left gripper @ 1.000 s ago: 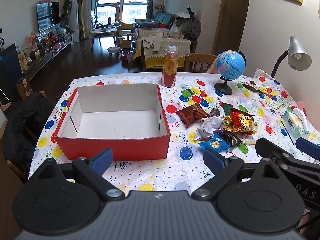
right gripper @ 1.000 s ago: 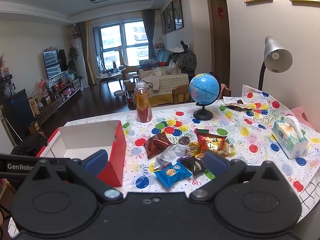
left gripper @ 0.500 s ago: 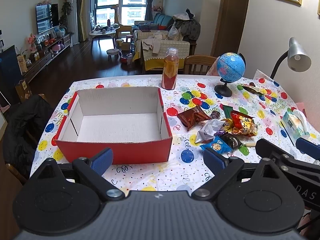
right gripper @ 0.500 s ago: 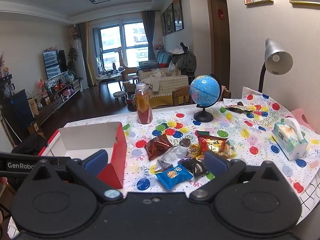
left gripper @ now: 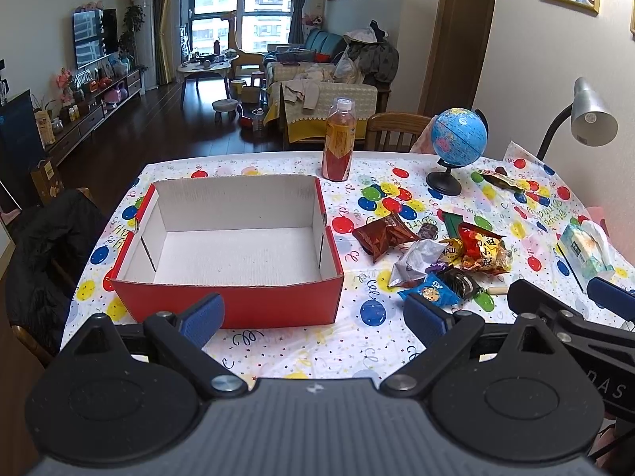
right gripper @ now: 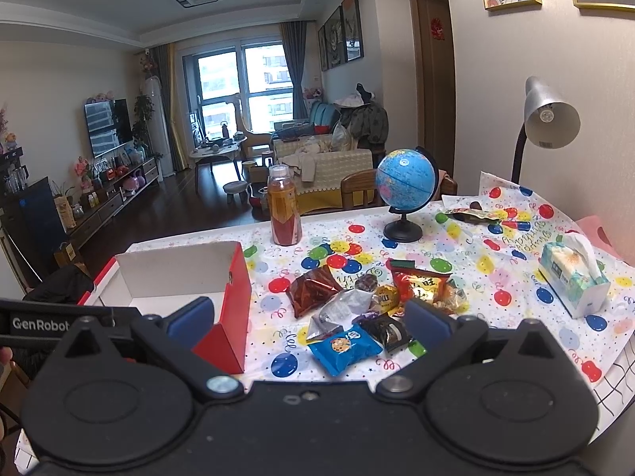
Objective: Organize snacks
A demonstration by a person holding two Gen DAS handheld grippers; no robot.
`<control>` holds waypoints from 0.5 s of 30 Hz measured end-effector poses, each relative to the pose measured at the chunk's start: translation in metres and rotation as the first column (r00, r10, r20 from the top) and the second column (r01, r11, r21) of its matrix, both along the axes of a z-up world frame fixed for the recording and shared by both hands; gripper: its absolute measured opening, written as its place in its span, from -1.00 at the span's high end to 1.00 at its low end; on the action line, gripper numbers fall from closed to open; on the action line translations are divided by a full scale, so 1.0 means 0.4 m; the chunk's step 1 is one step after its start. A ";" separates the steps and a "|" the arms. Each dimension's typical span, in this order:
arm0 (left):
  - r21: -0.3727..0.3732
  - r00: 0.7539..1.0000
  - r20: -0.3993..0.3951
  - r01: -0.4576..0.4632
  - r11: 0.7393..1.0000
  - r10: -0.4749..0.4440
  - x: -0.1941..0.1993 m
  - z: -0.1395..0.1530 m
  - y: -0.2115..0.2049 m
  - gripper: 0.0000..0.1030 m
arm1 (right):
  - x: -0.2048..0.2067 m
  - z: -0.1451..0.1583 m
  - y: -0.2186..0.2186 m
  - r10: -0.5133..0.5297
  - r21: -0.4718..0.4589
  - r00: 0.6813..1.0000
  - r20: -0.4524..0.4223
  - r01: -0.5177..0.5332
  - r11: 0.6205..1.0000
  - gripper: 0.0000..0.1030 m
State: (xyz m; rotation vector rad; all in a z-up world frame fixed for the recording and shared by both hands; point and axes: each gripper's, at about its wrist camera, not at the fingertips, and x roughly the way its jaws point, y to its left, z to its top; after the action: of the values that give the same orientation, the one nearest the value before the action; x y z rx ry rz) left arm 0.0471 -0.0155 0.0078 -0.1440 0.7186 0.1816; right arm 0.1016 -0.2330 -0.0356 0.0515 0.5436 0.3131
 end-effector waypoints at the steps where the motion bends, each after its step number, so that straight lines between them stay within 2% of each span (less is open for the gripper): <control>1: 0.001 1.000 0.000 0.000 1.000 0.000 0.000 0.000 0.000 -0.89 | 0.000 0.000 0.000 0.001 0.000 1.000 0.000 -0.001 1.000 -0.99; 15: -0.002 1.000 -0.004 -0.002 1.000 0.002 0.005 -0.001 0.007 -0.89 | 0.001 -0.005 0.006 -0.004 -0.004 1.000 -0.003 0.004 1.000 -0.99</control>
State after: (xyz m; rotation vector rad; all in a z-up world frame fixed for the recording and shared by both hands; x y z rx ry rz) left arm 0.0492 -0.0127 0.0075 -0.1461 0.7231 0.1833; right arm 0.1020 -0.2307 -0.0377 0.0494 0.5466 0.3077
